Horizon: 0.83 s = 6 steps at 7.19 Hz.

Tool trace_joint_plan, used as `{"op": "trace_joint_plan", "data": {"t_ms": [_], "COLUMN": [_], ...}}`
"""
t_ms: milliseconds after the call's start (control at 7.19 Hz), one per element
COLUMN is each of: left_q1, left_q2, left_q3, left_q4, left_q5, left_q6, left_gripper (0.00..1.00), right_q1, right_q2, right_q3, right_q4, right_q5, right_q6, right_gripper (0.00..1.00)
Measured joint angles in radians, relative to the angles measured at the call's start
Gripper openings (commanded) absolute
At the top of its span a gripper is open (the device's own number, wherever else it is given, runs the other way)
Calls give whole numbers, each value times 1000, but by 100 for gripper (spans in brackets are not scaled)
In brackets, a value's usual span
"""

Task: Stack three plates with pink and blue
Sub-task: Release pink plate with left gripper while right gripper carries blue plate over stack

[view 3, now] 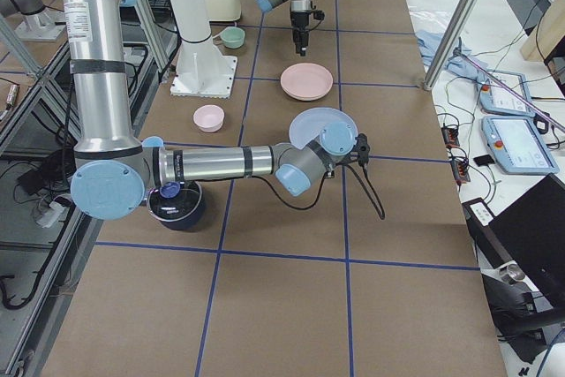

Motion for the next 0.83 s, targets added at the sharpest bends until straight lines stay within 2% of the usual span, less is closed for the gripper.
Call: {"op": "trace_joint_plan", "data": {"t_ms": [278,557,835], "left_q1": [-99,-168,-233], "left_q2": [58,114,198], "left_q3": [-89,-197,-278], "left_q4": [93,274,368], "left_q5": [-73,-88,-91], "left_q6": [154,373,549], "left_gripper": [100,100,100], "right_q1": [-105,-272,-460], "right_q2": [55,136,235], "right_q3": [58,110,112], "right_q4": [1,0,-5], "right_q5": [-64,-226,-416], "right_q6": [174,379,541], "right_gripper": [0,0,0]}}
